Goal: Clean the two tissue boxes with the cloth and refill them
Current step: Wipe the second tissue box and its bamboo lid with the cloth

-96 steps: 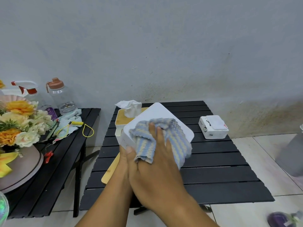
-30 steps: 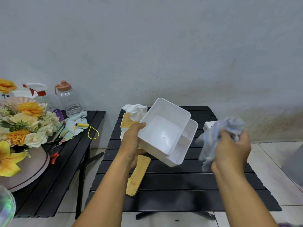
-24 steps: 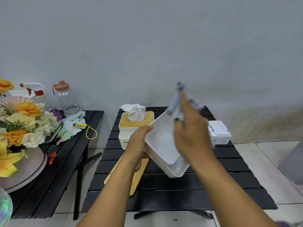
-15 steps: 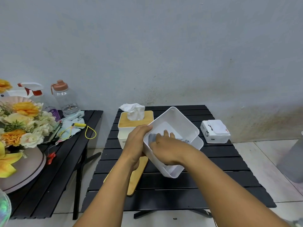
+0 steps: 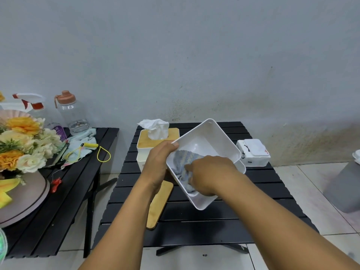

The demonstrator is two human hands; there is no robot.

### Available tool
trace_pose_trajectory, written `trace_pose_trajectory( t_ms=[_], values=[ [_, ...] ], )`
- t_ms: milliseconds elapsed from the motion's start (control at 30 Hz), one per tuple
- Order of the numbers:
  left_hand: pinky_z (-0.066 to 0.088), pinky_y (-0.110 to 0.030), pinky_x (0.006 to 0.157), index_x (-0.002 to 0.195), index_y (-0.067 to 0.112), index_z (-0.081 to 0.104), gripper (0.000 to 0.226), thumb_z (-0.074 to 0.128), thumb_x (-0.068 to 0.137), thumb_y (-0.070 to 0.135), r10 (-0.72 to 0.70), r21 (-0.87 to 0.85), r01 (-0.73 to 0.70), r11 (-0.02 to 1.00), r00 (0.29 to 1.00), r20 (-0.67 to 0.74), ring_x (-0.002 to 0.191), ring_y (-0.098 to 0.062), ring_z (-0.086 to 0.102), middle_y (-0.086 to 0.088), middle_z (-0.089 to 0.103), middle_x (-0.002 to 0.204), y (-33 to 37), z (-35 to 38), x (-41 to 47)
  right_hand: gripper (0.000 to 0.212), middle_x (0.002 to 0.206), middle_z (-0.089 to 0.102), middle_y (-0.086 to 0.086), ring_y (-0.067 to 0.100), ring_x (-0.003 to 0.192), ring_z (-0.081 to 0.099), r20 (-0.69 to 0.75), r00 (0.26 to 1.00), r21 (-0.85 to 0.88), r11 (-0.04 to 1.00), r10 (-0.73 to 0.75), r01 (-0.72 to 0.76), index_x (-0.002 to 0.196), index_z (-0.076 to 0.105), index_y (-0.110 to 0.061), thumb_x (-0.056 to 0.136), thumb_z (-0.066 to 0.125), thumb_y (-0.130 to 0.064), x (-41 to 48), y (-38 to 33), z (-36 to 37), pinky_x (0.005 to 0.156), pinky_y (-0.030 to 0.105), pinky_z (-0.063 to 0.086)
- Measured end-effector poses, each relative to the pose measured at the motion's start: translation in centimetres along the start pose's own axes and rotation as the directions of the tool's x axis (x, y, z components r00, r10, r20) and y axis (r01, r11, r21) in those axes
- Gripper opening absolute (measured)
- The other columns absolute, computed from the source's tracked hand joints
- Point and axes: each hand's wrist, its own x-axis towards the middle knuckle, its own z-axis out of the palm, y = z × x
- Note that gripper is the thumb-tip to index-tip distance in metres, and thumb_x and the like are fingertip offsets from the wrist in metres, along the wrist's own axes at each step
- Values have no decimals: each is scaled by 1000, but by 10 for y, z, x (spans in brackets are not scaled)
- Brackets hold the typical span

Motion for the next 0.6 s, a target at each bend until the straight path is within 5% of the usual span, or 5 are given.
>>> trace_pose_trajectory(
  t_ms=[67,133,267,433,600],
  values=[
    [50,-36,75,86,21,76,36,66,72,53,42,22,-42,999,999,13,83,-22,69,-8,74,89,0,-3,3,41,137,56,4,29,119,54,47,999,7,1000,-10,10,139,51,-28,100,43,-33,-2,-4,5,80,38,39],
    [53,-42,85,94,21,79,42,70,68,52,94,66,-95,993,995,20,96,-28,72,-2,77,97,-5,-3,5,53,155,37,12,34,139,38,151,988,105,994,-12,-3,152,34,-21,101,39,-34,1,-8,15,100,47,38],
    [57,-35,94,109,19,80,54,75,65,49,156,84,-160,984,987,49,110,-20,71,1,77,114,-5,-7,9,71,163,-19,17,32,152,-15,93,995,252,966,41,-63,157,-14,-15,104,19,-49,5,-13,38,123,48,-3],
    [54,-38,100,118,10,77,60,75,68,42,165,16,-166,986,983,76,118,-28,69,-9,77,119,-10,-6,15,75,160,-30,14,29,149,-27,-116,980,360,927,159,-108,154,-23,-11,103,12,-54,16,-18,43,121,47,-11],
    [53,-46,90,99,0,79,46,74,72,38,137,-94,-134,987,990,29,94,-40,70,-20,75,98,-13,-6,18,72,161,-31,3,22,149,-28,-151,986,270,957,-68,107,156,-19,-23,103,27,-36,11,-19,37,122,51,-7]
  ],
)
